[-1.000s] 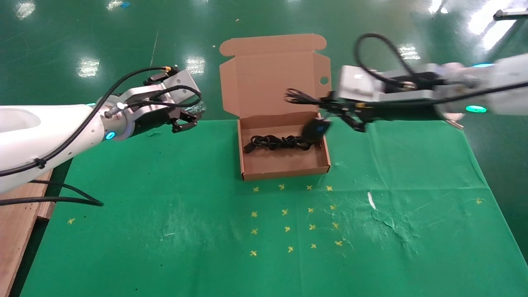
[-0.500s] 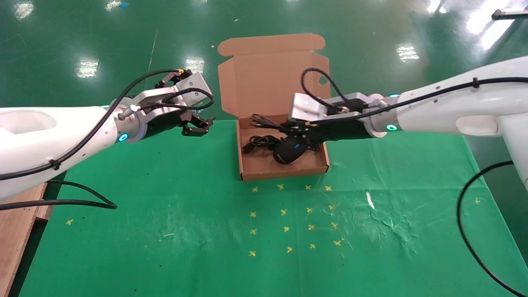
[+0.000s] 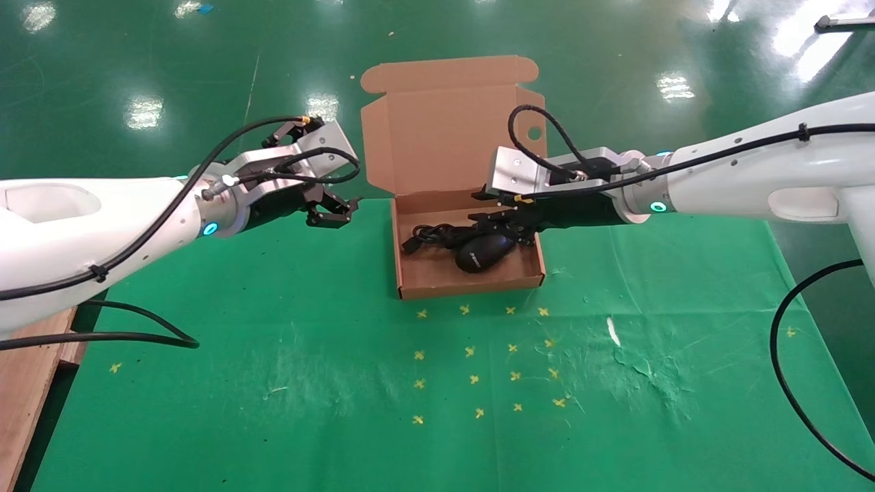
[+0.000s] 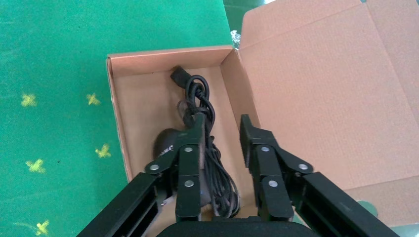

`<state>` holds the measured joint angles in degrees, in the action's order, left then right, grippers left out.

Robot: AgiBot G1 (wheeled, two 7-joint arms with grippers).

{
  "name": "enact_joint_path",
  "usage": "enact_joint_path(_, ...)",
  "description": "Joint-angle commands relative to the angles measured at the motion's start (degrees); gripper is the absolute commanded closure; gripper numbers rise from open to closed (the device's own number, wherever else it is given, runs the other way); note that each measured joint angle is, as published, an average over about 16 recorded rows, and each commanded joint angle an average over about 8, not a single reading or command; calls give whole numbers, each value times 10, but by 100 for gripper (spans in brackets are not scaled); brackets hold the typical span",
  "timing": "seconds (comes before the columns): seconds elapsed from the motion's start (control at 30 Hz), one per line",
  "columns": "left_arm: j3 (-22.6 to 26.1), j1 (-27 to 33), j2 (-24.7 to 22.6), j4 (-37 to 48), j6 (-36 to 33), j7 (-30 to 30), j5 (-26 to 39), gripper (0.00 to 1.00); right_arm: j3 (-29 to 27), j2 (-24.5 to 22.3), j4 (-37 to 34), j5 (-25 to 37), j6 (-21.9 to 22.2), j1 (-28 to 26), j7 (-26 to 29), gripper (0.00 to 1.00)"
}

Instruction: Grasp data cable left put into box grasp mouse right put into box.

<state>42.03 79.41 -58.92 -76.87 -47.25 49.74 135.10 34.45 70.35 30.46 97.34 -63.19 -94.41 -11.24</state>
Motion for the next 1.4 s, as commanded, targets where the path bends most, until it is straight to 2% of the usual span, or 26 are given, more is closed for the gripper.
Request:
enact_joint_path(0.03,0,0,0,0,0,0,0,0,0,-1,3,1,-1,0,1,0)
enact_joint_path(0.37,1,2,-4,8,3,-4,-3,0,-8,-20,32,-26,-14,18,14,0)
enact_joint_path(1.1,1,2,-3,11,3,-10,-9,0,-75,-148,185,-228,-94,137,93,0)
enact_joint_path(1.23,-7,-3,4,12,-8,-21,-37,0,-88,-171,213,-265,-109,159,107,0)
enact_joint_path(1.4,-27,-17,23,13,-38,-51,-108,0,-103,-200,248,-312,-128,186,125,0)
